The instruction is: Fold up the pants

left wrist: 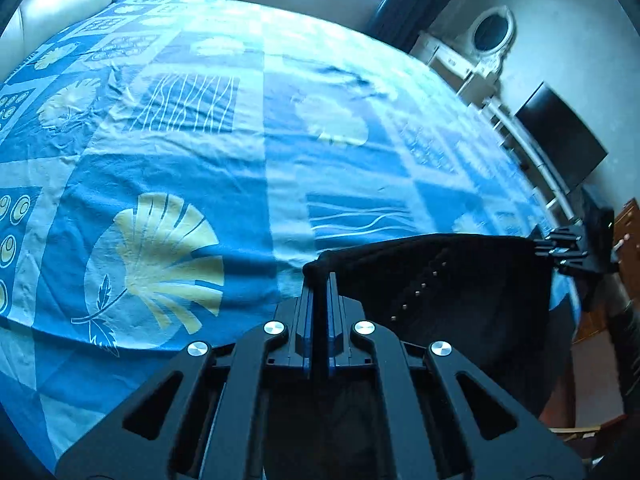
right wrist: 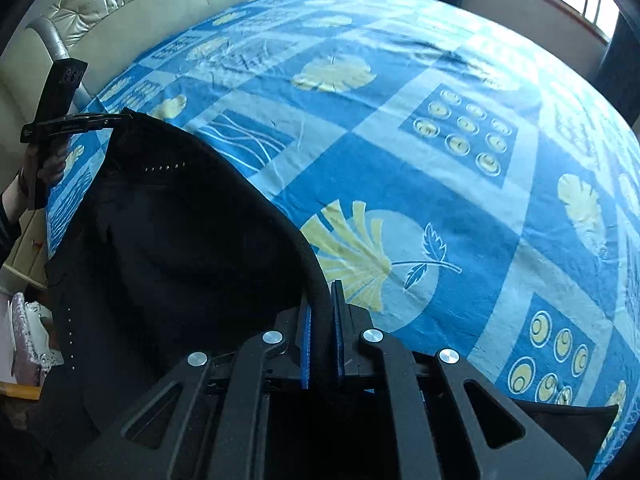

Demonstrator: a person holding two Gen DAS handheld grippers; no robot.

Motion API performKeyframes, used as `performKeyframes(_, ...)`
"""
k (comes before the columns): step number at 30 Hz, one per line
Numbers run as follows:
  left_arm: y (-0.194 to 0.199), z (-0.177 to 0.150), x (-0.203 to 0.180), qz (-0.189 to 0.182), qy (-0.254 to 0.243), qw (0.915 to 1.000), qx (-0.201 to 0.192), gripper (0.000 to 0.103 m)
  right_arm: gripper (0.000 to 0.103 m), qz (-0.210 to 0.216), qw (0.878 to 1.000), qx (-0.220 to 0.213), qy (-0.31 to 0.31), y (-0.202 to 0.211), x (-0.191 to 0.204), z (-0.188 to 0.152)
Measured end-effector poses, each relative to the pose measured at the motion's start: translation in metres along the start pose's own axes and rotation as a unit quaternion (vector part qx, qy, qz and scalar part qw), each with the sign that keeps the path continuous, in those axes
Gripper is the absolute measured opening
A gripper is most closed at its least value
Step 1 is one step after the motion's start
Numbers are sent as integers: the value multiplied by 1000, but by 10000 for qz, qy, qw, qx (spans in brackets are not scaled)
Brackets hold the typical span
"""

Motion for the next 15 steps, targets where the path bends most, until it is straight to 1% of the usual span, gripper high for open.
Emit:
performKeyframes(4, 24, -8, -21, -189, -62, 9996, -201, 5, 9, -396, 9981, -464, 127, 32, 20, -11)
performKeyframes(8, 56, -23, -42, -428, -25, 9979, -481, 5, 9, -810, 9936, -702, 362, 49, 49, -30)
performKeyframes(12, 85, -49, -51, -460, 65, 9968, -653, 5, 9, -1014, 9892, -910, 548, 63, 80, -58)
performKeyframes(15, 102, -76, -52, -384, 155, 9968, -682, 5, 9, -1071, 9878, -936, 630, 69, 101, -82)
Point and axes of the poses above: each gripper's, at about its wrist camera, not at the fingertips, and y roughly against the way its jaws point, x to its left, z to its top, the point moved 10 cm from there along -y, roughly the way its jaws point, and after that the axes turned 3 degrees about -z, right-handed, at the moved point
